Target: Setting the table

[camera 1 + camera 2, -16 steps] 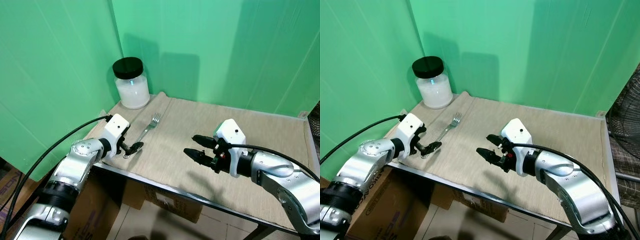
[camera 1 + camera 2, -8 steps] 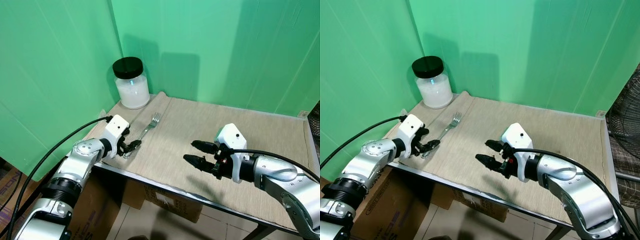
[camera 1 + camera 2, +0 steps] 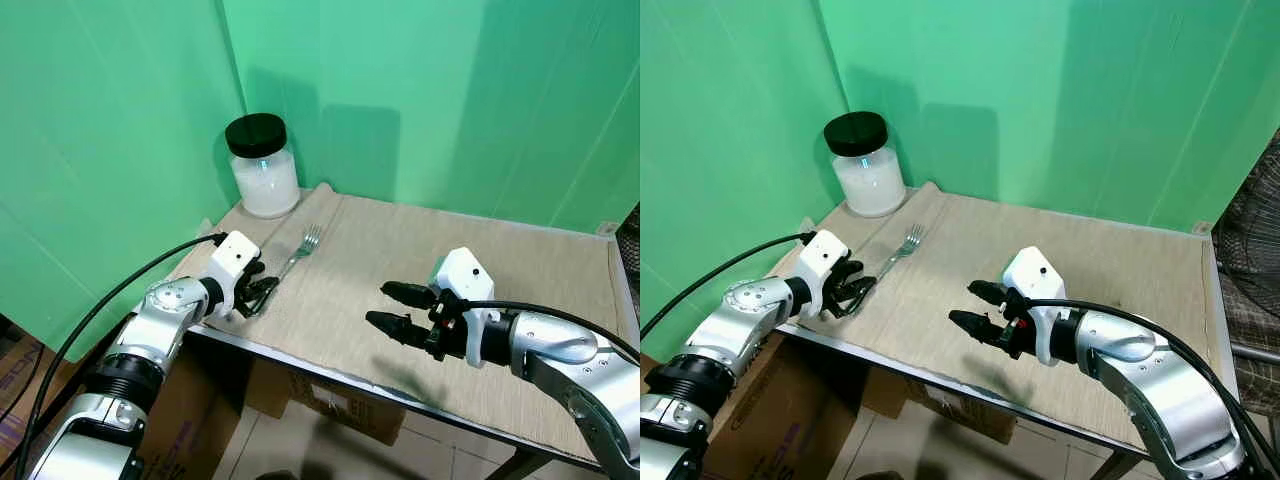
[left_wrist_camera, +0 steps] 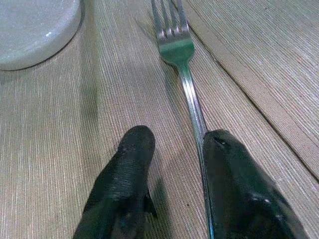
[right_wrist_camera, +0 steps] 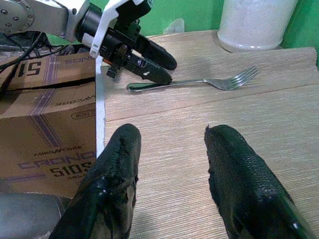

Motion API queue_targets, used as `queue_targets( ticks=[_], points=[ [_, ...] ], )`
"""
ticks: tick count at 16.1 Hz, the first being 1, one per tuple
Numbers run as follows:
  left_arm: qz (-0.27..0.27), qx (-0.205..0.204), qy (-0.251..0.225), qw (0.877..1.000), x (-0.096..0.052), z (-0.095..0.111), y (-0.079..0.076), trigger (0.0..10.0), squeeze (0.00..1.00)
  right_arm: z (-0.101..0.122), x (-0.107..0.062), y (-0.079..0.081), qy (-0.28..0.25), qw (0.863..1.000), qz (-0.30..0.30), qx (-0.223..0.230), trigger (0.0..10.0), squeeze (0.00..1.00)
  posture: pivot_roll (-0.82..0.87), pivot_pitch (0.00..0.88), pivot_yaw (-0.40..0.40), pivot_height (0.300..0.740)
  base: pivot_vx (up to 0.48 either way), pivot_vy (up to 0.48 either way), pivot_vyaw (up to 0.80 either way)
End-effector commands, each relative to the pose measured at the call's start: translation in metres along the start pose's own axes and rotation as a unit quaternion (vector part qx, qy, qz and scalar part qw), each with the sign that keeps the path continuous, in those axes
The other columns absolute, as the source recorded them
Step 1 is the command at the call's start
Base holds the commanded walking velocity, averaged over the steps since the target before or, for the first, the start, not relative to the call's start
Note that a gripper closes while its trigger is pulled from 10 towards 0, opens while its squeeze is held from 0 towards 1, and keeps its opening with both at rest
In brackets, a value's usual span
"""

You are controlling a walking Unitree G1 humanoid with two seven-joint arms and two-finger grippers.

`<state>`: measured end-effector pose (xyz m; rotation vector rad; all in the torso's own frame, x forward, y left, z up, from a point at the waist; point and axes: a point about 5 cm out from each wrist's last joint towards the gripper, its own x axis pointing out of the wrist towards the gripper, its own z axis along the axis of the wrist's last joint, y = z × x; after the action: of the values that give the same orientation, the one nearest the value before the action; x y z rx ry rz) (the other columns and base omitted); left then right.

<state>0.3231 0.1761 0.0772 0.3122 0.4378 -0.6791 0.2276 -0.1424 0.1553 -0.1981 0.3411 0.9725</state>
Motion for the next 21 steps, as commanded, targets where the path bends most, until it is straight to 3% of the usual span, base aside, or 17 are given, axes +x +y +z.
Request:
queue_targets(
  ticks=[1,21],
  points=[
    [0.003,0.005,0.001,1.0,0.0003,0.0023,0.0033,0.0,0.0,0.0024,0.0,0.0024,-0.002,1.0,0.011,-0.005,10.0,0.0,0.03,0.0,0.122,0.74,0.0,0.0,0.0],
    [0.011,-0.015,-0.024,1.0,-0.0059,0.0015,0.0077,0.0,0.0,0.0106,0.0003,-0.0063,-0.029,0.999,-0.016,-0.024,10.0,0.0,0.02,0.0,0.136,0.74,0.0,0.0,0.0]
  ],
)
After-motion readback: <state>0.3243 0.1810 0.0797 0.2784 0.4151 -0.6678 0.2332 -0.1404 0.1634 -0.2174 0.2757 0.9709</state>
